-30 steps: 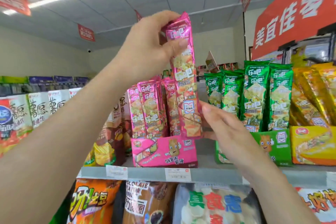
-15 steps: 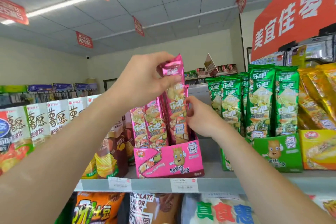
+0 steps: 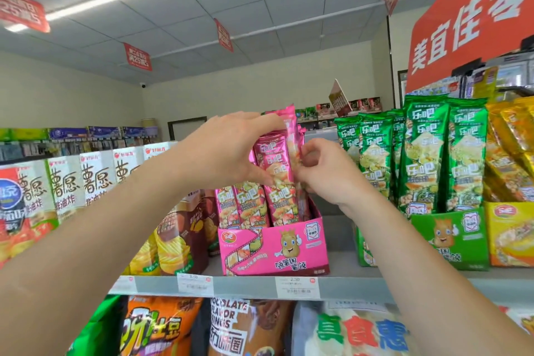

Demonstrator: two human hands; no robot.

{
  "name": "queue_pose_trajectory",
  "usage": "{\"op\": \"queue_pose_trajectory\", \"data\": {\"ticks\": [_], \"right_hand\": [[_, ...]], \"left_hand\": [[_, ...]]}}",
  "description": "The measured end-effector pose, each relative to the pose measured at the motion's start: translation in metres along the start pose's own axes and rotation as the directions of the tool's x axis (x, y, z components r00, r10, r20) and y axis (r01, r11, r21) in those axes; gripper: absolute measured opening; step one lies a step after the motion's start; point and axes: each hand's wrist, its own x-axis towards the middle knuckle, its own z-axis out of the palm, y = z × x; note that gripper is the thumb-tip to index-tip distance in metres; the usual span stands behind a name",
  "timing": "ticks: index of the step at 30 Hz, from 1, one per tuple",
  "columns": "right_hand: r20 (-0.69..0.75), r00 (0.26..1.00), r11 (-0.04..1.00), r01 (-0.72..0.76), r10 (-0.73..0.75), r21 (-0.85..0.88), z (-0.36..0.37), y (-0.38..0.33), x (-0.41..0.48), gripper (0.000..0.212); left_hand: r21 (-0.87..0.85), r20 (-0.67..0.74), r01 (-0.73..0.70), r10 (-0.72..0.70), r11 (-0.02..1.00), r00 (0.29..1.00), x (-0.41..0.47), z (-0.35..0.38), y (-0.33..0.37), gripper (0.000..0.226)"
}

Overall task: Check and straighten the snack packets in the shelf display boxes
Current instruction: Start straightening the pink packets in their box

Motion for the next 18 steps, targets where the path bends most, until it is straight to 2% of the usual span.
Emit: {"op": "queue_pose_trajectory", "data": {"ticks": [3, 5, 7, 9, 11, 12, 13, 16, 18], "right_hand": [[-0.099, 0.993, 0.99, 0.076, -0.064, 0.118, -0.01, -0.013, -0.002, 0.027], [-0.228, 0.96, 0.965, 0.202, -0.161, 0.17, -0.015, -0.022, -0.006, 0.03], [-0.394, 0.872, 0.904, 0.385, -0.29, 0.186, -0.021, -0.031, -0.013, 0.028], [-0.535, 0.747, 0.818, 0.551, -0.394, 0.166, -0.029, -0.039, -0.023, 0.03], [-0.605, 0.661, 0.713, 0.67, -0.444, 0.207, -0.039, -0.043, -0.034, 0.026], [-0.611, 0.658, 0.673, 0.693, -0.441, 0.259, -0.043, -0.041, -0.041, 0.021], [-0.599, 0.685, 0.657, 0.681, -0.415, 0.324, -0.047, -0.038, -0.048, 0.017], [-0.49, 0.835, 0.719, 0.499, -0.249, 0.485, -0.05, -0.022, -0.073, 0.02], [-0.413, 0.9, 0.769, 0.359, -0.137, 0.529, -0.049, -0.009, -0.088, 0.023]], "left_hand": [[-0.034, -0.046, -0.023, 0.021, 0.999, 0.999, -0.005, 0.004, -0.005, 0.076], [-0.011, -0.077, -0.026, 0.025, 1.0, 0.997, -0.009, 0.007, -0.011, 0.076], [0.045, -0.094, -0.018, 0.022, 0.999, 0.995, -0.012, 0.011, -0.015, 0.079], [0.07, -0.094, -0.009, 0.015, 0.998, 0.995, -0.014, 0.014, -0.015, 0.081], [0.071, -0.12, -0.008, 0.017, 0.997, 0.993, -0.014, 0.014, -0.009, 0.079], [0.07, -0.143, -0.002, 0.012, 0.998, 0.99, -0.014, 0.013, -0.005, 0.078], [0.069, -0.169, 0.012, 0.0, 0.998, 0.986, -0.014, 0.013, -0.002, 0.075], [0.087, -0.237, 0.072, -0.05, 0.994, 0.97, -0.012, 0.013, 0.008, 0.063], [0.076, -0.264, 0.099, -0.076, 0.992, 0.962, -0.013, 0.015, 0.014, 0.057]]}}
